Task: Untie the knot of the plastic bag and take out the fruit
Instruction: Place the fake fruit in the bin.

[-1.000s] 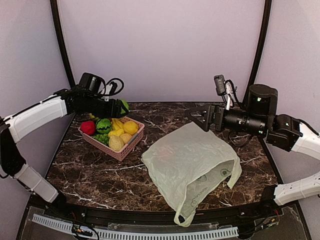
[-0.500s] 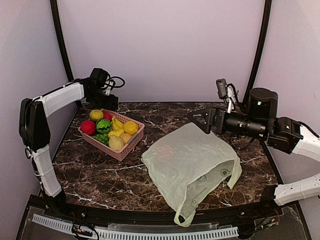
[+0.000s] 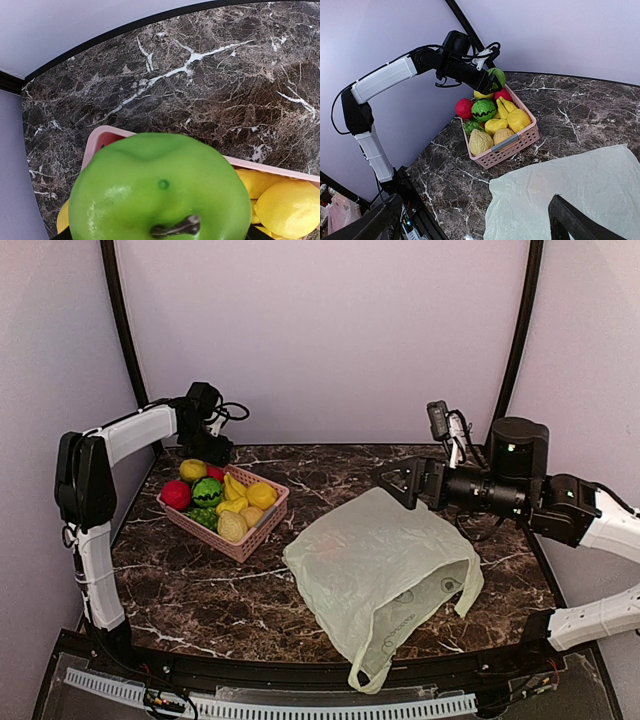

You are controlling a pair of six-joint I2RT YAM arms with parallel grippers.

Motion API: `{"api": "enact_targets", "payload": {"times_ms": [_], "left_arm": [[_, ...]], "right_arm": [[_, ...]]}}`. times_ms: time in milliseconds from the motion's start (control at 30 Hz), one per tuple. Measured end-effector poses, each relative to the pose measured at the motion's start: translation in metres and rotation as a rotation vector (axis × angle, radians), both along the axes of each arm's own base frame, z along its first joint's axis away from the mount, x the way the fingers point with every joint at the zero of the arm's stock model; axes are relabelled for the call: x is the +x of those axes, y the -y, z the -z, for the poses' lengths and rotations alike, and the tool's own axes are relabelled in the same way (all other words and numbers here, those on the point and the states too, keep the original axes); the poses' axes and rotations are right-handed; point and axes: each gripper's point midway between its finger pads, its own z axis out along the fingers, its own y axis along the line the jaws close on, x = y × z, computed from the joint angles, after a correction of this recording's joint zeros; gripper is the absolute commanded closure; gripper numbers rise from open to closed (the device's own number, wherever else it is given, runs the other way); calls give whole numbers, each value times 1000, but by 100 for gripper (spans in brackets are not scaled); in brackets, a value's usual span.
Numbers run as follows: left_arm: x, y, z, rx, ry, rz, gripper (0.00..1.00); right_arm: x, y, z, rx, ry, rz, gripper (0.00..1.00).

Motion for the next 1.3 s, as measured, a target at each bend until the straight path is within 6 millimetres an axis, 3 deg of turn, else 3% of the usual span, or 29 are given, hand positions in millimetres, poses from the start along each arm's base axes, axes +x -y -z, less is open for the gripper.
{"api": "enact_targets", "payload": {"times_ms": [467,1100,1300], "left_arm": [[-6,-5,4,35,-31,11,14],[-9,-5,1,36,-32,14,2],[-19,-1,-37,-16,23,34,2]], "right_arm": [[1,-1,3,-7,-5,0,1],[-1,2,-3,8,2,1,1],[-3,4,-6,14,7,1,1]]}}
